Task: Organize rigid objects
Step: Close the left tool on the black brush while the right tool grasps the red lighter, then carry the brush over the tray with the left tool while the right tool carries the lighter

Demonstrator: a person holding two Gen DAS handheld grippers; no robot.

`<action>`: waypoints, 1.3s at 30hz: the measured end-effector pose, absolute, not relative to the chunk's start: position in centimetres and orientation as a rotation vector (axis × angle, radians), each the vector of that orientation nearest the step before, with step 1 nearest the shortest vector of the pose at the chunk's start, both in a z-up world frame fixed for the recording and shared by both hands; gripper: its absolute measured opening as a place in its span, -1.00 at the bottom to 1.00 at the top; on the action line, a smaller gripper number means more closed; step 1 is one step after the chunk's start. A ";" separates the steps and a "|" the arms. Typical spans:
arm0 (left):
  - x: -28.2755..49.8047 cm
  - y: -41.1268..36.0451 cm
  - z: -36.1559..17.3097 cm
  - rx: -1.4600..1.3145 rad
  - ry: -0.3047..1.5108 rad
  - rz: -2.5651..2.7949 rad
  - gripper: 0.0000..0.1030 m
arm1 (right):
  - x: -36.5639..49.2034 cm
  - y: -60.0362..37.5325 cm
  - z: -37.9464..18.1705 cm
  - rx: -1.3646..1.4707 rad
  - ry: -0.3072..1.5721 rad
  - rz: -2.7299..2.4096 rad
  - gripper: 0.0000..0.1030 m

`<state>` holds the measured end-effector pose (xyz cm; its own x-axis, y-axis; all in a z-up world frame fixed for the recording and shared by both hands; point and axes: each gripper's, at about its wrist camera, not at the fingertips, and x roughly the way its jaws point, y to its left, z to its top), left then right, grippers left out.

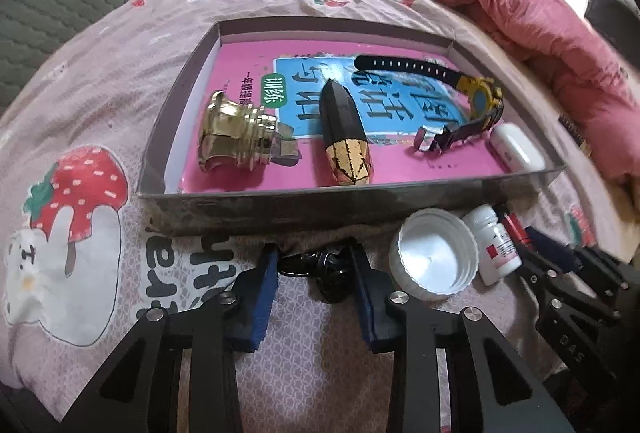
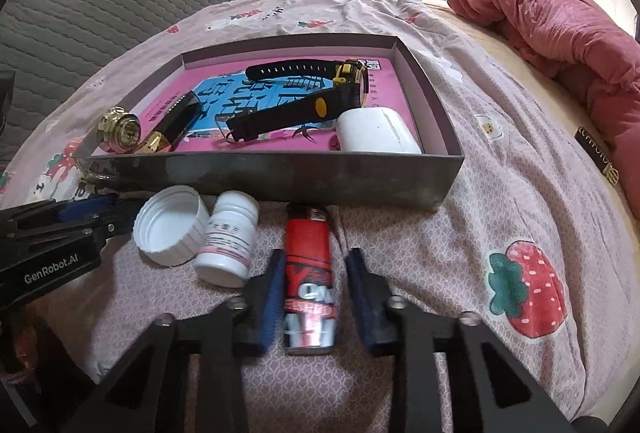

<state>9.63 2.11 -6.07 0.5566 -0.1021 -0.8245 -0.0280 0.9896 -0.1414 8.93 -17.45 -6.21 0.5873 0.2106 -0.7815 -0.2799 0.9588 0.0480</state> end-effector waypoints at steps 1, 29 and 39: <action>9.6 2.4 -6.0 -0.162 0.980 -0.048 -0.31 | 8.9 -17.6 -6.1 -0.079 0.898 0.290 -0.53; 6.6 4.5 -3.2 -0.256 0.936 -0.061 -0.31 | 7.2 -19.5 -3.4 -0.025 0.846 0.328 -0.79; 6.3 4.3 -1.3 -0.262 0.887 -0.065 -0.31 | 6.7 -20.2 -1.5 0.012 0.773 0.339 -0.79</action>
<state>6.33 4.25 -1.29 0.6323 -0.1641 -0.7571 -0.0521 0.9661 -0.2529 6.65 -20.23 -1.52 0.6643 0.3040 -0.6829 -0.2956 0.9459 0.1336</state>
